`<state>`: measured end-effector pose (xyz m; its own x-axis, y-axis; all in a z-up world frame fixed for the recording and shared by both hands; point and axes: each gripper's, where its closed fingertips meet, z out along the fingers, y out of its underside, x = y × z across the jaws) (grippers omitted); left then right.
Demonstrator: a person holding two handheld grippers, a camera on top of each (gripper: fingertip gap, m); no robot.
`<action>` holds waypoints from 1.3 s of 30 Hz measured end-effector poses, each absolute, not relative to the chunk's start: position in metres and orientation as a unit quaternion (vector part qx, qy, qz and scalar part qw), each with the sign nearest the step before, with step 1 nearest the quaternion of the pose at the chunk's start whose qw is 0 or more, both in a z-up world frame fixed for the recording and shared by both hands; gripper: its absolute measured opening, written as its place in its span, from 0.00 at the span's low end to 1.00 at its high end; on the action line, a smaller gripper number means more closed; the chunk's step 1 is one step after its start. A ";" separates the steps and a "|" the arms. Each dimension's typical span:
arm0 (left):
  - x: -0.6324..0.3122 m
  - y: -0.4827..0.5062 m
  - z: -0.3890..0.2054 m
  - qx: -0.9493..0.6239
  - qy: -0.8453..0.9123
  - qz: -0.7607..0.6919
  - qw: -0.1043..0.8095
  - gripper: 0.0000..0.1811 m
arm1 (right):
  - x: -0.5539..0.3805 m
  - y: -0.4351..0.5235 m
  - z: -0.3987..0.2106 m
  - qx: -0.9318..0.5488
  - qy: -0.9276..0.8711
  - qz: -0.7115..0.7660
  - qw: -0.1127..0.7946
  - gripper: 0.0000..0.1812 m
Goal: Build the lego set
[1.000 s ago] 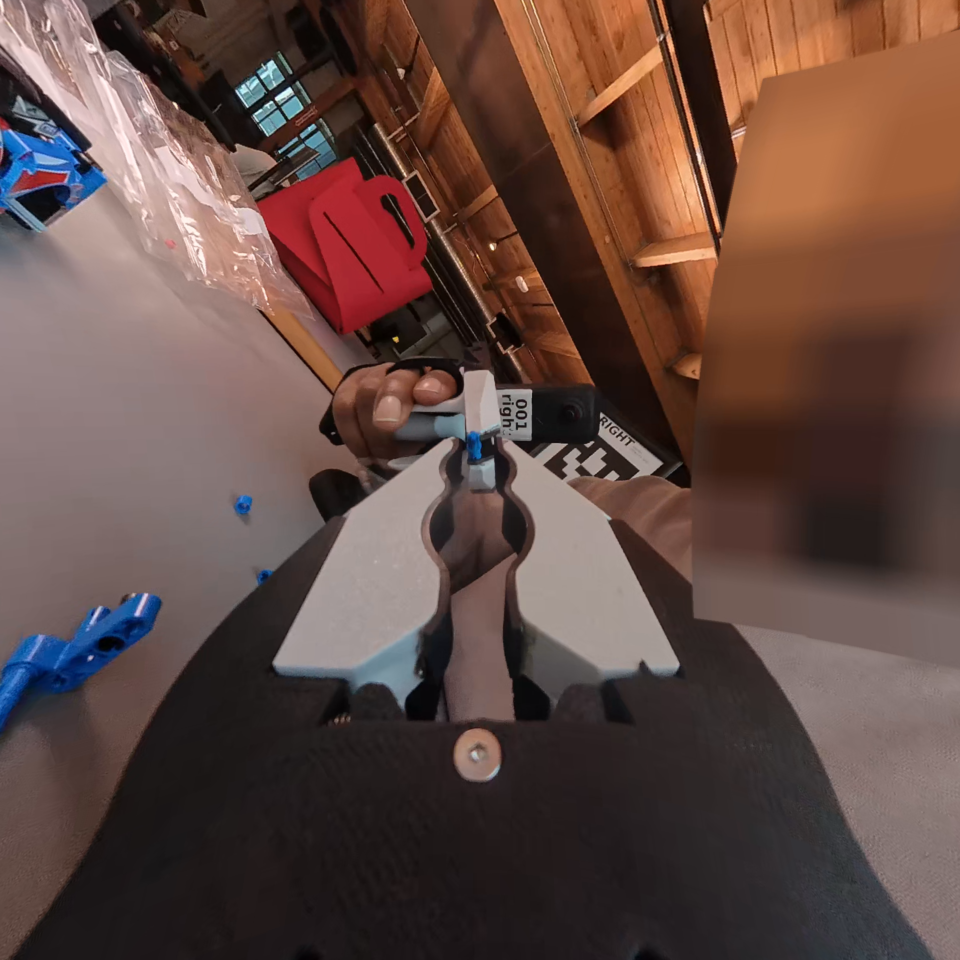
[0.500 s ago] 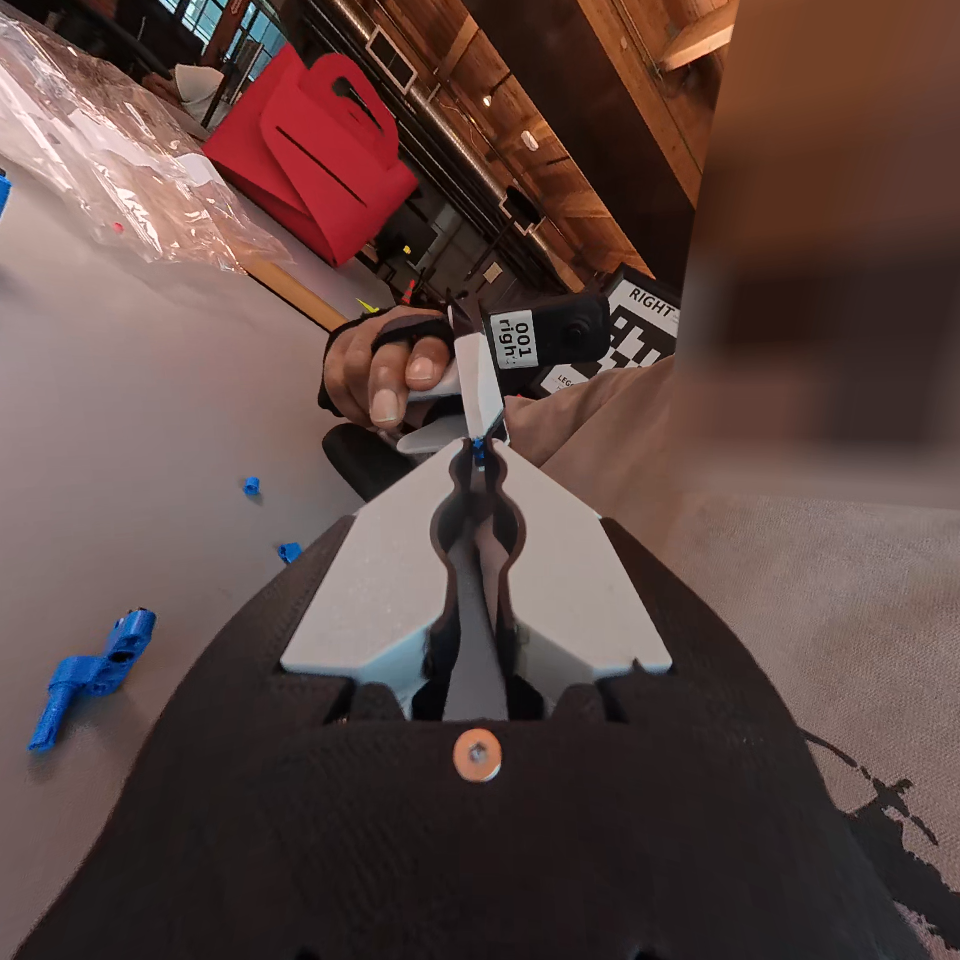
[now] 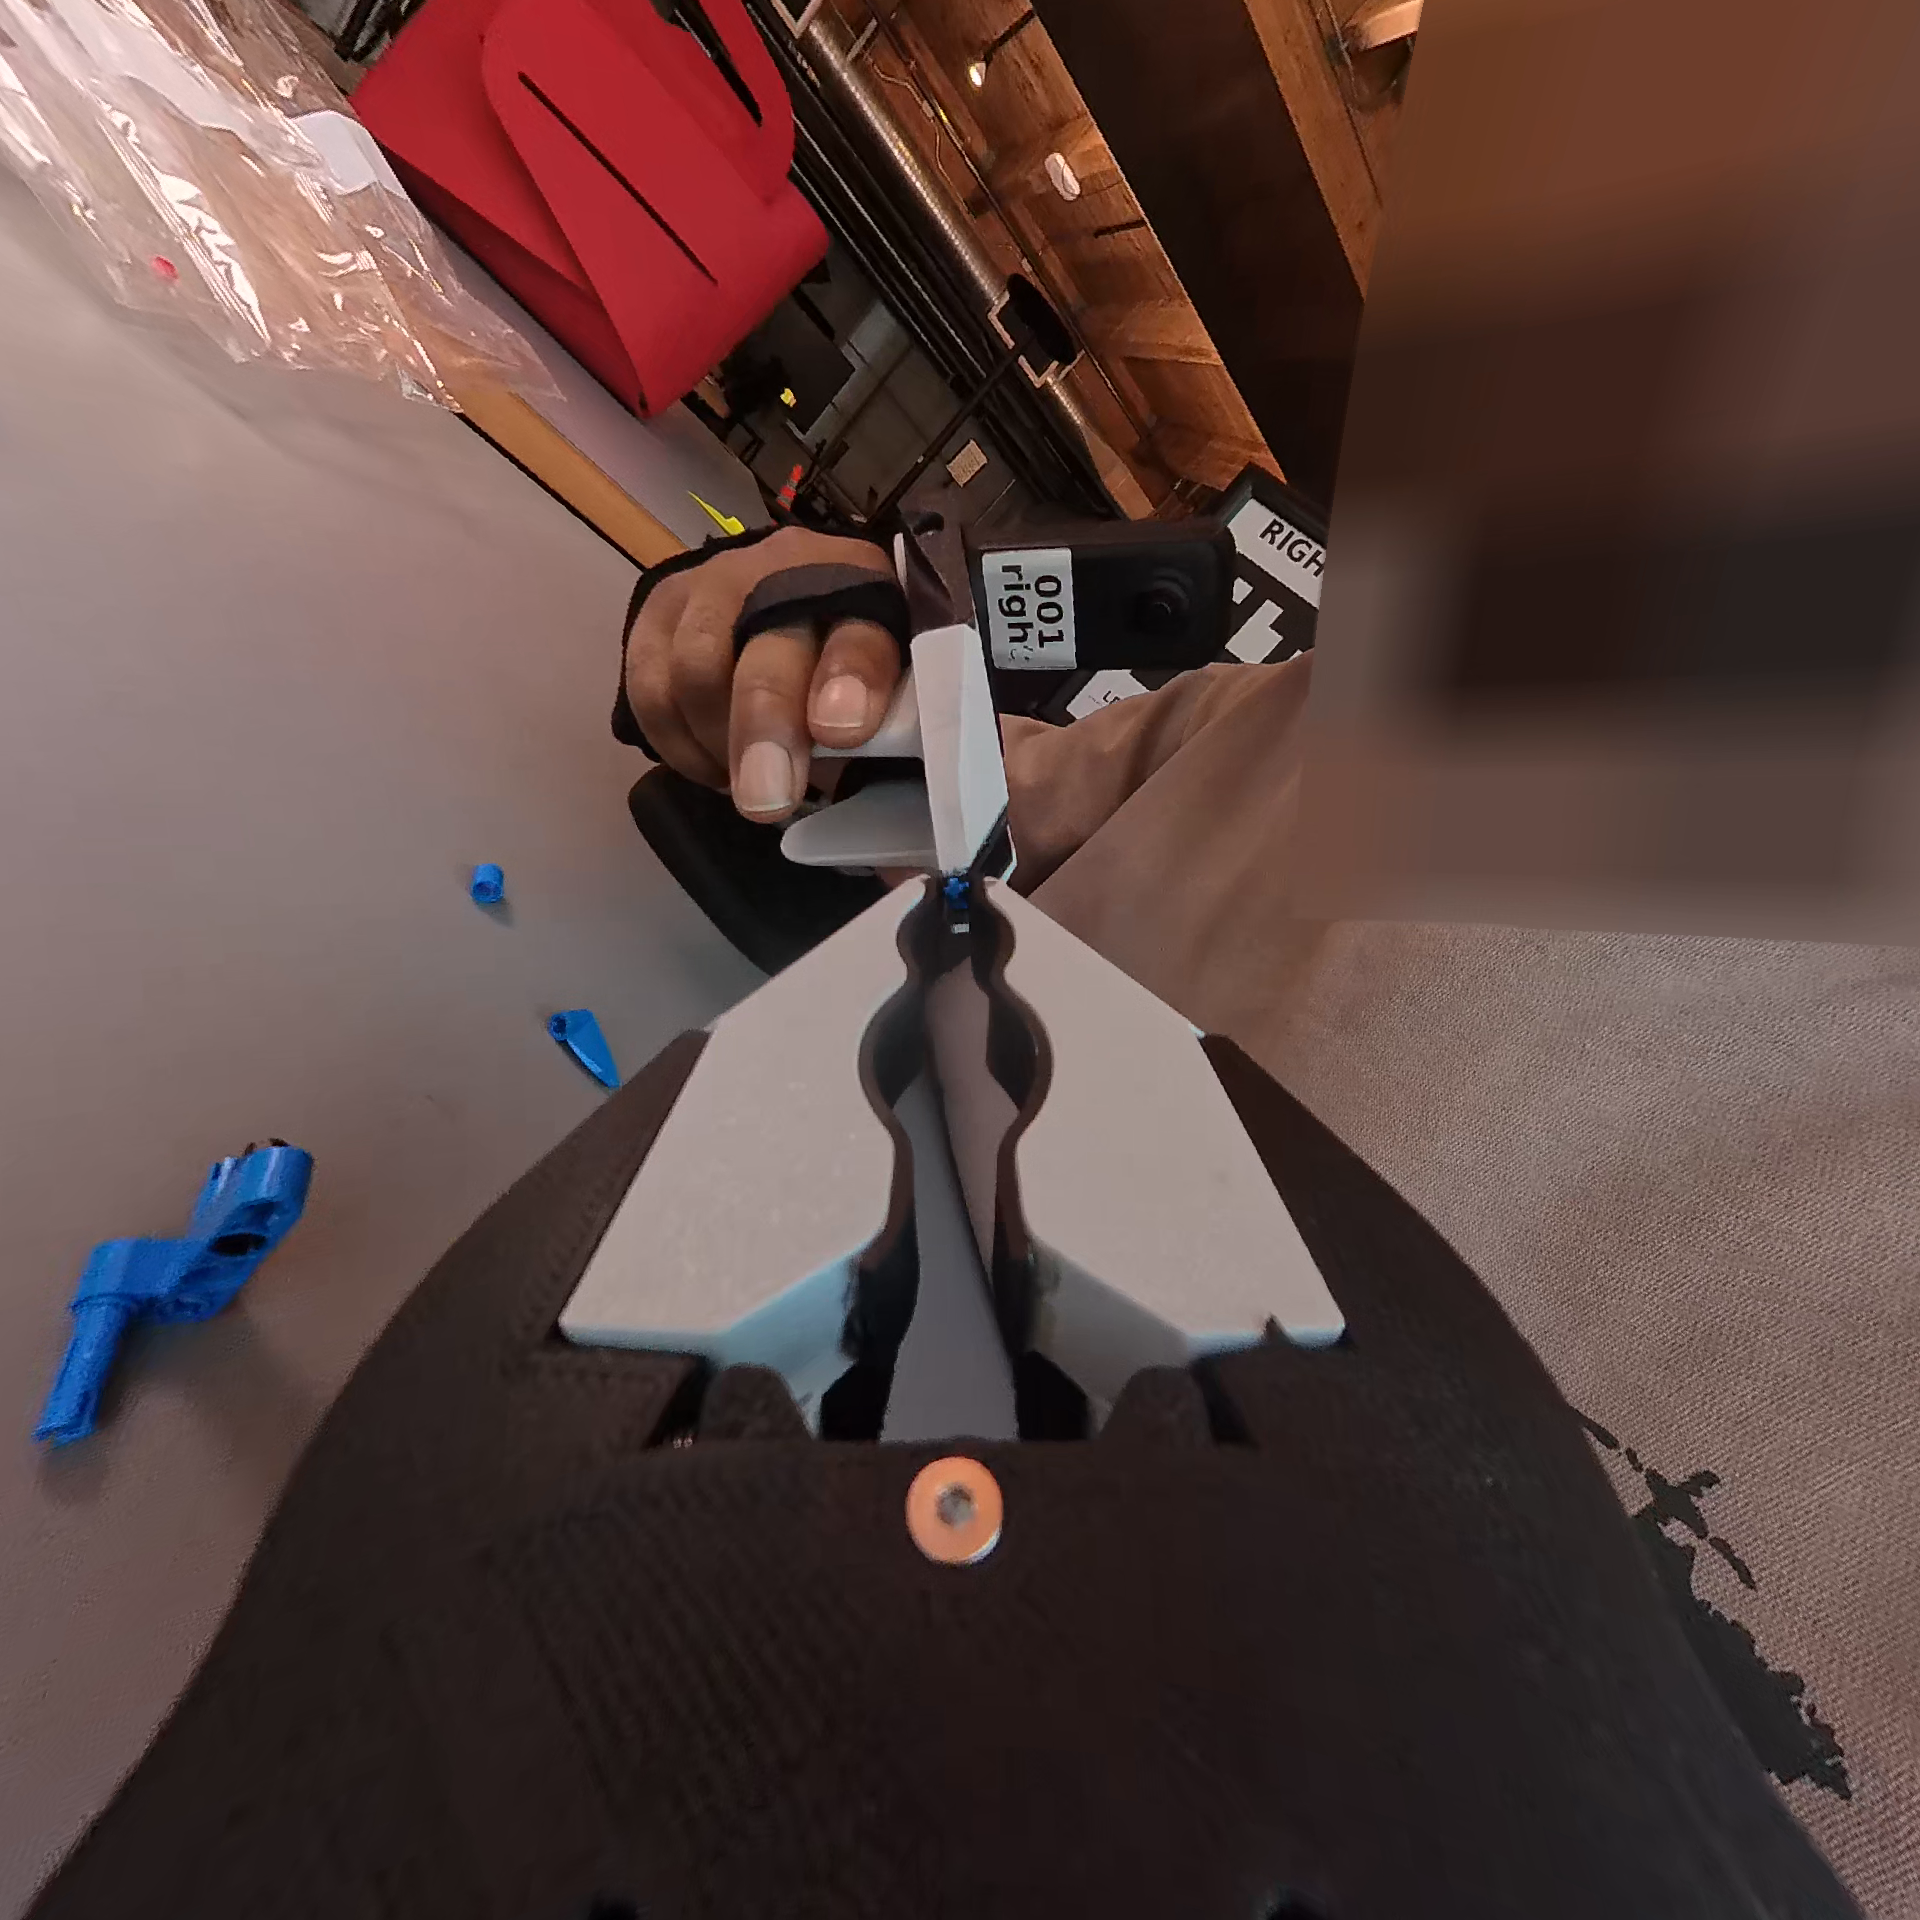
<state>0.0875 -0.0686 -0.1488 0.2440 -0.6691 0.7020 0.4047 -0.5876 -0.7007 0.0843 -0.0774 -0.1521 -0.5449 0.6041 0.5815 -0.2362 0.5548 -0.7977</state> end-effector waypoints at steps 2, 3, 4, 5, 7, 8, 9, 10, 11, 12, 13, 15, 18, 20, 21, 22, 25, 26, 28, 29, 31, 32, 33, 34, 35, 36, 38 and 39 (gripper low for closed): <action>0.087 -0.069 -0.149 -0.655 0.105 -0.603 0.443 0.01 | 0.084 -0.077 -0.152 -0.127 -0.750 0.460 0.458 0.03; 0.087 -0.068 -0.149 -0.655 0.109 -0.598 0.448 0.01 | 0.083 -0.077 -0.152 -0.132 -0.748 0.465 0.456 0.03; 0.086 -0.068 -0.148 -0.655 0.111 -0.592 0.456 0.01 | 0.082 -0.076 -0.151 -0.139 -0.744 0.470 0.453 0.03; 0.085 -0.067 -0.147 -0.654 0.110 -0.588 0.463 0.01 | 0.081 -0.074 -0.150 -0.148 -0.740 0.476 0.452 0.03; 0.082 -0.065 -0.143 -0.648 0.107 -0.579 0.482 0.01 | 0.079 -0.070 -0.146 -0.162 -0.729 0.485 0.455 0.03; 0.081 -0.063 -0.141 -0.646 0.104 -0.574 0.493 0.01 | 0.078 -0.068 -0.144 -0.171 -0.723 0.490 0.457 0.03; 0.079 -0.062 -0.139 -0.643 0.102 -0.568 0.504 0.01 | 0.077 -0.067 -0.142 -0.177 -0.717 0.494 0.458 0.03; 0.077 -0.061 -0.137 -0.641 0.098 -0.562 0.513 0.01 | 0.076 -0.064 -0.139 -0.184 -0.710 0.497 0.464 0.04; 0.076 -0.059 -0.136 -0.638 0.094 -0.556 0.524 0.01 | 0.074 -0.061 -0.137 -0.194 -0.703 0.497 0.470 0.05; 0.074 -0.058 -0.134 -0.635 0.091 -0.549 0.536 0.01 | 0.072 -0.058 -0.134 -0.205 -0.696 0.500 0.473 0.06; 0.073 -0.057 -0.132 -0.631 0.089 -0.542 0.548 0.01 | 0.071 -0.057 -0.132 -0.216 -0.688 0.509 0.469 0.07; 0.072 -0.055 -0.128 -0.627 0.098 -0.515 0.576 0.01 | 0.071 -0.059 -0.128 -0.242 -0.671 0.548 0.437 0.06; 0.074 -0.056 -0.123 -0.625 0.132 -0.459 0.618 0.01 | 0.070 -0.064 -0.125 -0.280 -0.648 0.608 0.364 0.05; 0.076 -0.058 -0.119 -0.620 0.154 -0.422 0.643 0.01 | 0.071 -0.064 -0.121 -0.298 -0.626 0.644 0.323 0.03; 0.076 -0.059 -0.115 -0.614 0.159 -0.413 0.653 0.00 | 0.071 -0.064 -0.120 -0.302 -0.619 0.655 0.309 0.01; 0.076 -0.060 -0.113 -0.610 0.164 -0.404 0.662 0.00 | 0.072 -0.064 -0.118 -0.303 -0.615 0.664 0.300 0.01; 0.079 -0.063 -0.110 -0.607 0.185 -0.378 0.674 0.01 | 0.074 -0.067 -0.114 -0.300 -0.605 0.680 0.286 0.01; 0.080 -0.063 -0.109 -0.605 0.190 -0.372 0.678 0.00 | 0.075 -0.068 -0.113 -0.298 -0.603 0.684 0.283 0.01; 0.082 -0.065 -0.108 -0.601 0.199 -0.366 0.682 0.01 | 0.076 -0.070 -0.111 -0.294 -0.601 0.690 0.277 0.01; 0.082 -0.066 -0.107 -0.599 0.201 -0.362 0.685 0.01 | 0.076 -0.070 -0.111 -0.293 -0.600 0.692 0.276 0.01; 0.083 -0.067 -0.106 -0.597 0.206 -0.358 0.687 0.01 | 0.077 -0.071 -0.110 -0.291 -0.598 0.694 0.275 0.01; 0.084 -0.067 -0.106 -0.596 0.208 -0.356 0.688 0.01 | 0.077 -0.071 -0.109 -0.290 -0.597 0.696 0.274 0.01; 0.084 -0.067 -0.106 -0.596 0.211 -0.354 0.690 0.01 | 0.078 -0.072 -0.109 -0.290 -0.596 0.699 0.270 0.01; 0.085 -0.068 -0.106 -0.595 0.214 -0.351 0.691 0.01 | 0.078 -0.072 -0.109 -0.290 -0.595 0.701 0.266 0.01; 0.085 -0.068 -0.106 -0.596 0.217 -0.347 0.691 0.01 | 0.078 -0.072 -0.109 -0.291 -0.595 0.703 0.261 0.01; 0.085 -0.067 -0.106 -0.597 0.219 -0.343 0.691 0.01 | 0.078 -0.071 -0.110 -0.293 -0.596 0.703 0.255 0.01; 0.085 -0.066 -0.109 -0.603 0.223 -0.334 0.689 0.01 | 0.077 -0.070 -0.112 -0.297 -0.599 0.700 0.250 0.00; 0.085 -0.066 -0.110 -0.607 0.224 -0.330 0.688 0.01 | 0.076 -0.070 -0.114 -0.299 -0.602 0.698 0.248 0.00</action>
<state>0.0845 -0.0656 -0.1100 0.6820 -0.7256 0.0915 0.1815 0.0467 -0.9823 0.0762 -0.0696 -0.1137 -0.6984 0.7059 -0.1181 0.0132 -0.1522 -0.9883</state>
